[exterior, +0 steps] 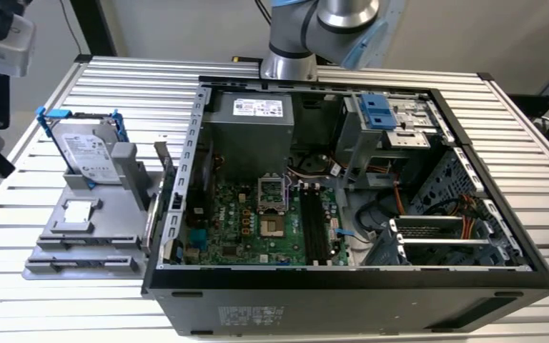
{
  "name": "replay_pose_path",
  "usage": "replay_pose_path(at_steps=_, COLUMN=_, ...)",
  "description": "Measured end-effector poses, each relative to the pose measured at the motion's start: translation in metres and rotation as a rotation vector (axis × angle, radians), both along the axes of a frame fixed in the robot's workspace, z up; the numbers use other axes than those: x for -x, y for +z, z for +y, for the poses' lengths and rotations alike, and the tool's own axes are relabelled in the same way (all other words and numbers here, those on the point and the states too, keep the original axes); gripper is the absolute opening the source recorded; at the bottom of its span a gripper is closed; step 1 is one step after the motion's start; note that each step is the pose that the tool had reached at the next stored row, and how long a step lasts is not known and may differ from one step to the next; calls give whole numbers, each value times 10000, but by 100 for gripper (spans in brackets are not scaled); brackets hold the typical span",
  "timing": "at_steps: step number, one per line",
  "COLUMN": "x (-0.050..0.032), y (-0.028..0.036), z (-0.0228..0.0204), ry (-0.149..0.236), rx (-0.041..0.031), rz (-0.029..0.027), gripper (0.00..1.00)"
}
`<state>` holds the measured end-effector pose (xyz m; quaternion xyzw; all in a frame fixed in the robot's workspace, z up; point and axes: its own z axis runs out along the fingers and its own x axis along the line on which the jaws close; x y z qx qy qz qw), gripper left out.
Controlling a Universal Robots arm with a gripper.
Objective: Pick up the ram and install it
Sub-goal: 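Pick up the ram and move it above insertion slot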
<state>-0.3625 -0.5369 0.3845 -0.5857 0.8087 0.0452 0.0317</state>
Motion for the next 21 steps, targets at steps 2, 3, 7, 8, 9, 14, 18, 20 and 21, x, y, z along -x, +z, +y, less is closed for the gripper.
replay_pose_path(at_steps=2, x=-1, y=-5, z=0, ry=365, rx=0, rz=-48, gripper=0)
replay_pose_path(at_steps=3, x=-1, y=-7, z=0, ry=559, rx=0, rz=-70, gripper=0)
replay_pose_path(at_steps=7, x=1, y=-13, z=1, ry=1215, rx=-1, rz=-121, gripper=0)
replay_pose_path(at_steps=8, x=1, y=-14, z=1, ry=1369, rx=-3, rz=-132, gripper=0)
replay_pose_path(at_steps=9, x=0, y=-16, z=0, ry=1520, rx=-4, rz=-140, gripper=0)
replay_pose_path(at_steps=14, x=-17, y=-17, z=0, ry=2138, rx=-6, rz=-142, gripper=0)
replay_pose_path(at_steps=18, x=-49, y=-19, z=0, ry=2554, rx=-9, rz=-143, gripper=0)
replay_pose_path(at_steps=20, x=-65, y=-20, z=0, ry=2769, rx=-11, rz=-143, gripper=0)
replay_pose_path(at_steps=21, x=-72, y=-21, z=0, ry=2876, rx=-11, rz=-143, gripper=0)
